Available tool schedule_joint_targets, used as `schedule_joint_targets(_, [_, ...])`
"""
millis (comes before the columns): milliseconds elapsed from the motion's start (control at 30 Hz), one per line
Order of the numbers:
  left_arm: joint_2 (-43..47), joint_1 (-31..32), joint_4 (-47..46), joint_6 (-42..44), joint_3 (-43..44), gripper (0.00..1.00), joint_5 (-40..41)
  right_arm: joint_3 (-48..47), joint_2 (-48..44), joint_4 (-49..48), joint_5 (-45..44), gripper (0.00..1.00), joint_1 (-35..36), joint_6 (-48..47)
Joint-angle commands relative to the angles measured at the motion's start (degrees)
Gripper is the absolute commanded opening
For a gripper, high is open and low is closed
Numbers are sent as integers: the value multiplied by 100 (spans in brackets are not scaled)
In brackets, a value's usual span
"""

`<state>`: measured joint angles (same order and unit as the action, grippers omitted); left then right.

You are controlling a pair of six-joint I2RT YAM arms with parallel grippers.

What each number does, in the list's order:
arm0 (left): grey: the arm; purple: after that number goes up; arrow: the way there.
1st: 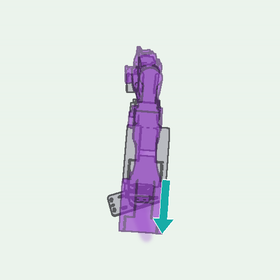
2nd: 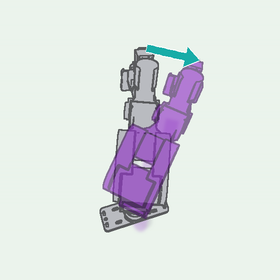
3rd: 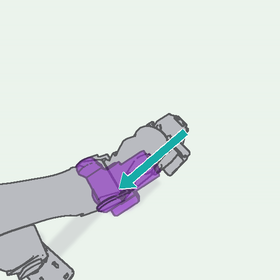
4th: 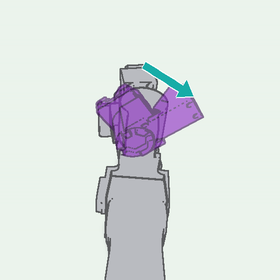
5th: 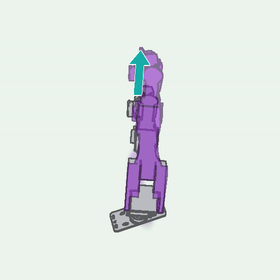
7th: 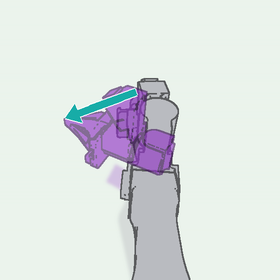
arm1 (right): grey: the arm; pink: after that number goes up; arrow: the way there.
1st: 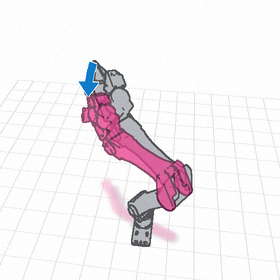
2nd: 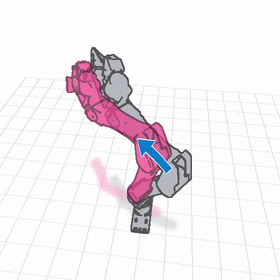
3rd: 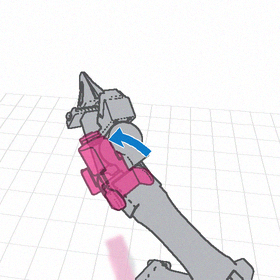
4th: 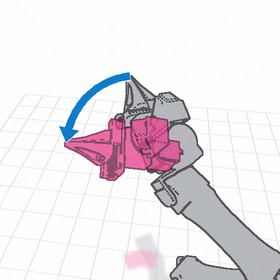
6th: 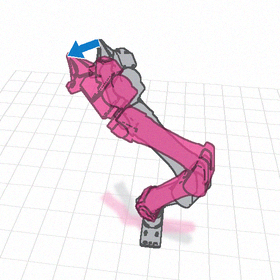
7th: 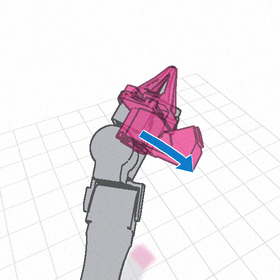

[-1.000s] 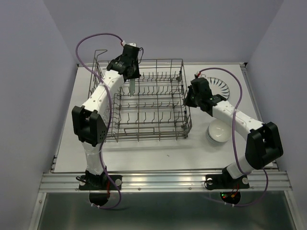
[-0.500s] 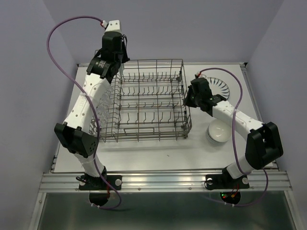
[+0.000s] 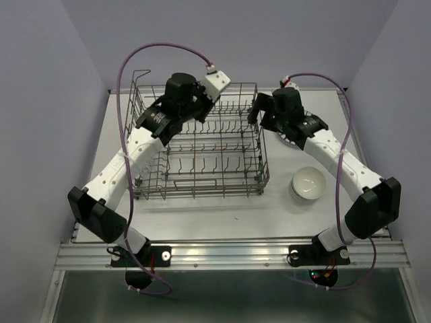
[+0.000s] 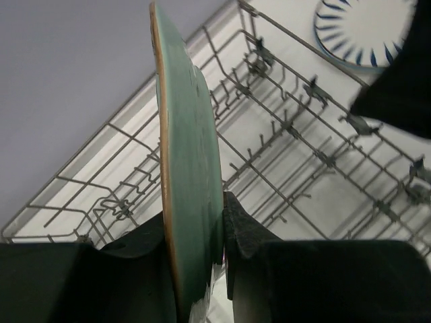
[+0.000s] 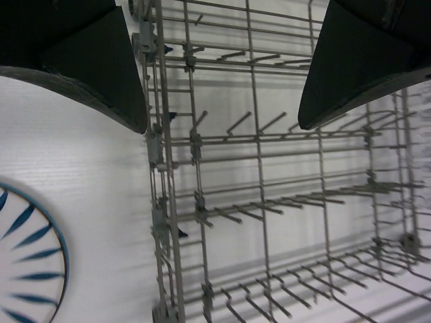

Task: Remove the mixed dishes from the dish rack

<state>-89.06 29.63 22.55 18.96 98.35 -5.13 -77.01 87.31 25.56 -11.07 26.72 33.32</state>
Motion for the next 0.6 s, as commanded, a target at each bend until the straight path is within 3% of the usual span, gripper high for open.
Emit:
schedule_joint_targets(0, [933, 736, -998, 1759, -412, 0, 273, -1033, -460, 501, -448, 100, -34, -186])
schedule_joint_targets(33, [1038, 1068, -998, 2030, -587, 0, 710, -1400, -486, 755, -396, 100, -227, -177])
schedule_joint_targets(133, [1197, 1579, -1050, 2541, -869, 0, 1021, -1939, -469, 1169, 156, 100, -579, 69])
schedule_joint_targets(300, [1522, 2520, -1568, 3717, -1756, 0, 2118, -2467, -399, 1293, 1306, 100, -703, 157])
schedule_joint_targets(567, [1584, 2785, -3140, 4492, -2511, 0, 3208, -2530, -118, 1609, 2723, 100, -703, 113])
